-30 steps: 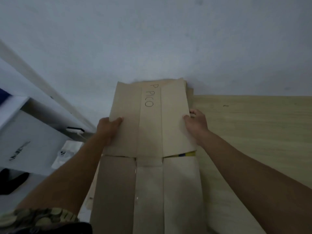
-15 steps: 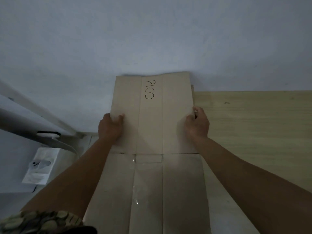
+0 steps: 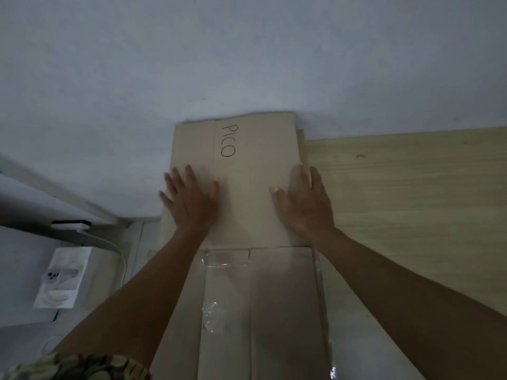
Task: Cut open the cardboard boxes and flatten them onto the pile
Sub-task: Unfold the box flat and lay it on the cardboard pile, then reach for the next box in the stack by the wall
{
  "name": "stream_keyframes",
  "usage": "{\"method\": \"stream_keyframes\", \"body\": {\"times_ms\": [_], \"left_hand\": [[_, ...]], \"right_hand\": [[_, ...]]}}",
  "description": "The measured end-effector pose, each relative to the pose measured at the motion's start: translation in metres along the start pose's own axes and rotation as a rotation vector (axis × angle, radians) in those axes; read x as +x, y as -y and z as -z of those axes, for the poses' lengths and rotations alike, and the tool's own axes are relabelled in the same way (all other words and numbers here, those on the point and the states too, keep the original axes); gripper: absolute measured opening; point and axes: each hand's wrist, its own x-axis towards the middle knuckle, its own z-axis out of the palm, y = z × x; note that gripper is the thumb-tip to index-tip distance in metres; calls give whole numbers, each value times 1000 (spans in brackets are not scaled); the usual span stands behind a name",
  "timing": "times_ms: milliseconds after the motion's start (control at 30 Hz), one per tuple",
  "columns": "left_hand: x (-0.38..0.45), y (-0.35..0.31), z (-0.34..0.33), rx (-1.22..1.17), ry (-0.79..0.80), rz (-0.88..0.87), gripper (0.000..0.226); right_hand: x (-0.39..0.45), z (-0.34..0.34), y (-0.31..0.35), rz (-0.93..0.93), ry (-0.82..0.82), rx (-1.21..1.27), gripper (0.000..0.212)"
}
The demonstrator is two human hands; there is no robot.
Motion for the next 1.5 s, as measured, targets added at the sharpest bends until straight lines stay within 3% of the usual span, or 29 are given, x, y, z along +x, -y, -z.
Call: {"method": "stream_keyframes", "body": {"times_ms": [100, 267, 633, 867, 1133, 1367, 1500], "left_hand": [[-14, -52, 1, -25, -9, -259, 72], [-69, -181, -12, -126, -55, -656, 66], [-299, -484, -59, -286, -29, -1045, 64], [-436, -635, -116, -310, 79, -1184, 65], [-526, -777, -202, -277, 177, -1270, 66], [-575, -887, -280, -177, 230, -1182, 66], [-600, -950, -335, -152, 220, -1032, 60]], "right_hand": [[-4, 35, -25, 114, -222, -58, 70], [-13, 126, -110, 204, -450, -166, 57], [-129, 372, -383, -34, -708, -325, 55], [-200, 479, -549, -239, -716, -328, 55], [-203, 561, -700, -397, -657, -274, 56], [-168, 630, -832, -392, -531, -238, 56], [-123, 658, -915, -327, -394, -202, 57]]}}
